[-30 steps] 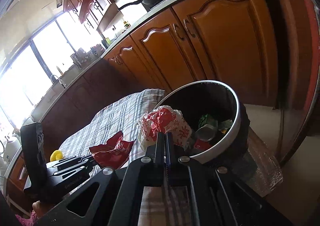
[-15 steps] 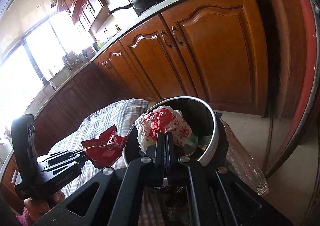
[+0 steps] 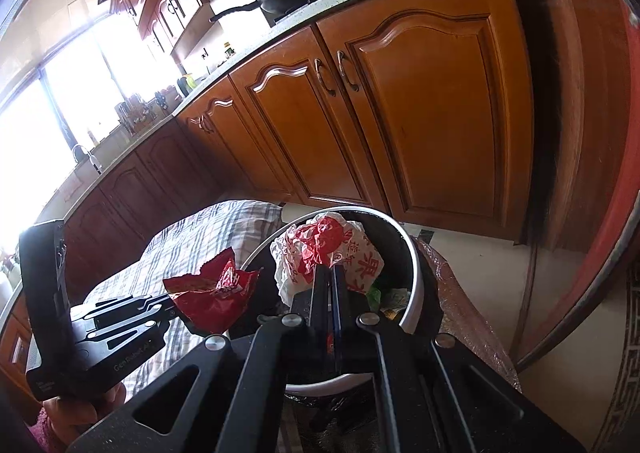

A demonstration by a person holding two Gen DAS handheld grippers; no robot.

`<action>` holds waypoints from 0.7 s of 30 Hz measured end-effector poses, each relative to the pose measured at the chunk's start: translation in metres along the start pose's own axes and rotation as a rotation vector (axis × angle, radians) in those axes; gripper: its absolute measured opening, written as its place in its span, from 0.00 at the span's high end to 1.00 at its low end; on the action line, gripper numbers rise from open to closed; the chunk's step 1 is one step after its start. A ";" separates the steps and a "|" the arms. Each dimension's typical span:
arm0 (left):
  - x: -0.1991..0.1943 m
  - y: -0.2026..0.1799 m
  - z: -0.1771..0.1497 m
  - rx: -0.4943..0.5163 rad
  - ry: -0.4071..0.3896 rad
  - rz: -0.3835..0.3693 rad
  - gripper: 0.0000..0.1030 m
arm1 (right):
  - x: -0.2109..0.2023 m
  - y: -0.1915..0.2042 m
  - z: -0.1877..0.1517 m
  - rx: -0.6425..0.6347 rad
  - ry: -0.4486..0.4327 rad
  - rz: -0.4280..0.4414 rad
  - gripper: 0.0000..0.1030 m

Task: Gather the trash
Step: 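Open both tools to drop the bags into the bin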

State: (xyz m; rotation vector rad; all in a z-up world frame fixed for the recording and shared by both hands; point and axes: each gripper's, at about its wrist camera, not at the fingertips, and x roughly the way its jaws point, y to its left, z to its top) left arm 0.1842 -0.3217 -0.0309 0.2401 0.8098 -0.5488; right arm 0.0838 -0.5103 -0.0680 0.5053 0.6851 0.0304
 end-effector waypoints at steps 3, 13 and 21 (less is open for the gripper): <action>0.003 -0.003 0.001 0.002 0.004 -0.003 0.98 | 0.003 -0.002 0.001 -0.001 0.010 -0.007 0.99; 0.022 -0.005 0.008 0.007 0.046 -0.019 0.98 | 0.021 -0.005 0.006 -0.010 0.064 -0.035 0.99; 0.039 -0.005 0.014 0.006 0.088 -0.032 0.98 | 0.037 -0.004 0.011 -0.024 0.114 -0.064 0.98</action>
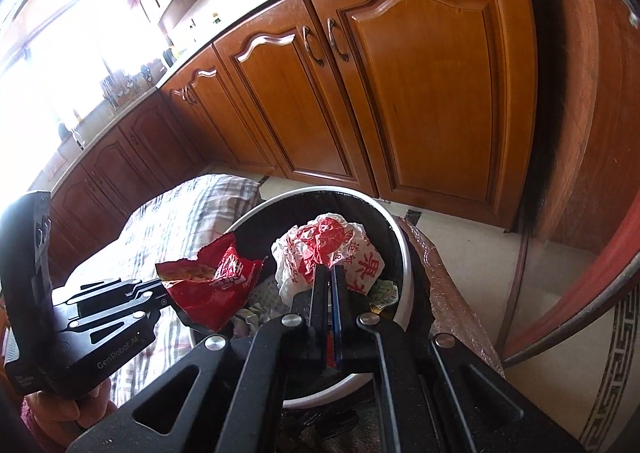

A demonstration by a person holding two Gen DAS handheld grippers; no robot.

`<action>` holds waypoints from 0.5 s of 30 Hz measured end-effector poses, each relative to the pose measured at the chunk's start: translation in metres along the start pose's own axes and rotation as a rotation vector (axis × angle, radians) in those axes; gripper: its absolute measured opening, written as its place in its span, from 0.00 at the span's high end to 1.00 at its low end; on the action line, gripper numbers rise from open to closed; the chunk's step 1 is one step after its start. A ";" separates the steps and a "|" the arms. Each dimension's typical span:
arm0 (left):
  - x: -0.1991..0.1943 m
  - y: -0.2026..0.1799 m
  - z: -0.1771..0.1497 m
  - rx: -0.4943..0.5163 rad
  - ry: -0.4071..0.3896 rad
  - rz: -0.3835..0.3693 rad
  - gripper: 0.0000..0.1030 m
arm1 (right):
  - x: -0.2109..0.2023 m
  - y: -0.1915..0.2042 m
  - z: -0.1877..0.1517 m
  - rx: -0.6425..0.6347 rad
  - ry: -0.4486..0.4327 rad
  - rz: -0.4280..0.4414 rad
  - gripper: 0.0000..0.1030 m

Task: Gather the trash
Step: 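Open both tools to drop the bags into the bin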

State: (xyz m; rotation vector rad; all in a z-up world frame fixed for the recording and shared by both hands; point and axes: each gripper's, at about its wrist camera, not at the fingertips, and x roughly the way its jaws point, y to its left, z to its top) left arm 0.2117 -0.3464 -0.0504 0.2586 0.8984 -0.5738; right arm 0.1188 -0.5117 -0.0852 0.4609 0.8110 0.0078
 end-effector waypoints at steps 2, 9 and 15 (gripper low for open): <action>0.002 0.002 0.000 -0.004 0.005 0.002 0.98 | 0.003 0.000 0.001 0.002 0.009 0.000 0.98; 0.005 0.004 0.001 -0.011 0.018 0.000 0.90 | 0.012 0.000 0.006 0.008 0.023 -0.005 0.94; -0.021 0.014 -0.010 -0.031 -0.055 0.012 0.35 | 0.001 -0.003 0.005 0.051 -0.005 0.026 0.56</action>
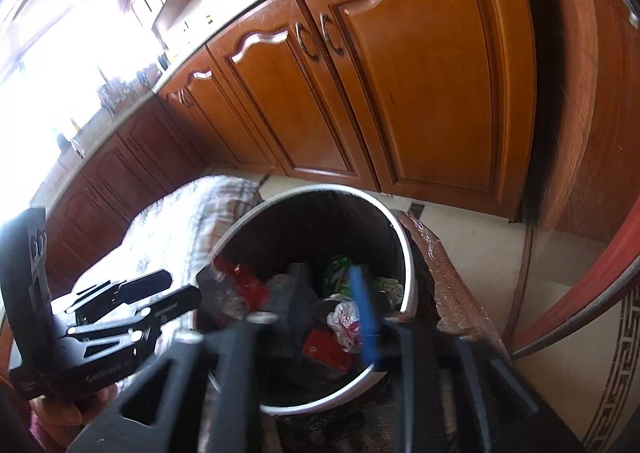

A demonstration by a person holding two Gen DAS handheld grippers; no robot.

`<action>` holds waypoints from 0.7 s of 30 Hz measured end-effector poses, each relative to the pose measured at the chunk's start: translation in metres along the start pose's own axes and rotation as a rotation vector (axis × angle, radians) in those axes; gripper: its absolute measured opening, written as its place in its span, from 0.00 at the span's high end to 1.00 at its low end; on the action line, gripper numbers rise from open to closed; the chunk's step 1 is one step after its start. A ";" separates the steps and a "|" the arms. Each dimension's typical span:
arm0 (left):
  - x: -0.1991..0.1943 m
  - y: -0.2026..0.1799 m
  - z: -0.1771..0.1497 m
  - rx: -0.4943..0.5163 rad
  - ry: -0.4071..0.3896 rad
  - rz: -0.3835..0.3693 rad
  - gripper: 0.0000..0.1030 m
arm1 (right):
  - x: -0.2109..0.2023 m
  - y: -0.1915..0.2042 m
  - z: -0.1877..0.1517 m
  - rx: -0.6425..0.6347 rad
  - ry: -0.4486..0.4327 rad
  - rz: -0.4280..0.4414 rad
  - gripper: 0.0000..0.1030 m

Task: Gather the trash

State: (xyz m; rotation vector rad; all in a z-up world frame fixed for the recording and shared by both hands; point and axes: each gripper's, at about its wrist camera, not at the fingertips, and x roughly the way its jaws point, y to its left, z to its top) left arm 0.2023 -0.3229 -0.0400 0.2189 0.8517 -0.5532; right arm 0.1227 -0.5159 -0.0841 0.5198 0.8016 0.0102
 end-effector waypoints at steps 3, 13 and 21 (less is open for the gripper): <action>-0.018 0.010 -0.012 -0.033 -0.041 0.008 0.22 | -0.017 0.006 -0.003 0.014 -0.058 0.021 0.29; -0.086 0.048 -0.066 -0.181 -0.163 -0.014 0.17 | -0.062 0.045 -0.039 0.040 -0.187 0.062 0.08; -0.147 0.066 -0.103 -0.240 -0.311 0.066 0.07 | -0.101 0.088 -0.071 -0.035 -0.289 0.028 0.02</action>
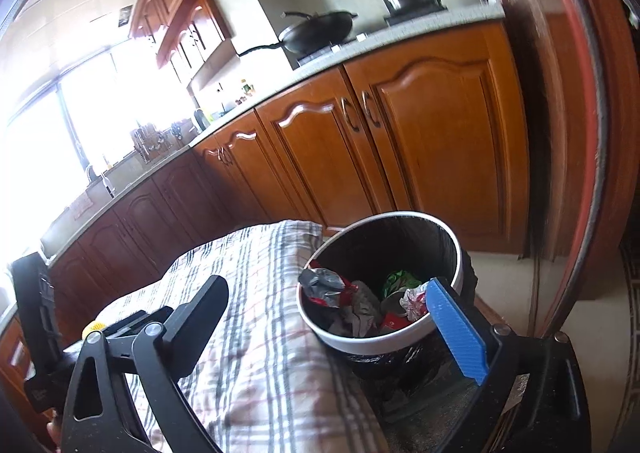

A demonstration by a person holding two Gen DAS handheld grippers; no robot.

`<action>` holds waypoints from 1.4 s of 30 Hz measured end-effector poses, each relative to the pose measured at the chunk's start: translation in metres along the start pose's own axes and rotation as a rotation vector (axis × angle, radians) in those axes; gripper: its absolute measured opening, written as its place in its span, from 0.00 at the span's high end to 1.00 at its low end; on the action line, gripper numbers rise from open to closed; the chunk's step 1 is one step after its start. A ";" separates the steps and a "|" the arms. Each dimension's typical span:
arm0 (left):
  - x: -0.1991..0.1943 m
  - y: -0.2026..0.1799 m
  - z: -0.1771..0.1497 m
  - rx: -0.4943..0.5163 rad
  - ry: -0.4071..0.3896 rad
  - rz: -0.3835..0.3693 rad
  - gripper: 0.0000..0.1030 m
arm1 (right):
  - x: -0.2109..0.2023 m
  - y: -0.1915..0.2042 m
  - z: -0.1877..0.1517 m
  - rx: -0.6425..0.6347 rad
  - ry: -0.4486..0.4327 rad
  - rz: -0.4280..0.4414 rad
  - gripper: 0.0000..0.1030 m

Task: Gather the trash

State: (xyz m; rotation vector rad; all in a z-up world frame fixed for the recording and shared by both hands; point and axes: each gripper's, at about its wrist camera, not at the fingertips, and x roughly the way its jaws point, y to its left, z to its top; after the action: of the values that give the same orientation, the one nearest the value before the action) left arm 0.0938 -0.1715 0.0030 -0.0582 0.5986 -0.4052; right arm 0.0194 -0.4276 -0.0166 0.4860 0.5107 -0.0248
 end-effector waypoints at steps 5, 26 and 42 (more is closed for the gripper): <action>-0.035 0.009 -0.002 0.002 -0.114 0.075 0.00 | -0.024 0.029 -0.008 -0.108 -0.082 -0.016 0.00; -0.073 0.021 -0.039 0.089 -0.276 0.333 0.00 | -0.043 0.057 -0.035 -0.247 -0.233 -0.097 0.00; -0.070 0.030 -0.045 0.078 -0.261 0.336 0.00 | -0.031 0.070 -0.043 -0.284 -0.193 -0.095 0.00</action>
State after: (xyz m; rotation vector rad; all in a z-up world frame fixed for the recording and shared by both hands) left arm 0.0269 -0.1137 -0.0021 0.0630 0.3256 -0.0910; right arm -0.0176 -0.3492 -0.0042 0.1785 0.3398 -0.0879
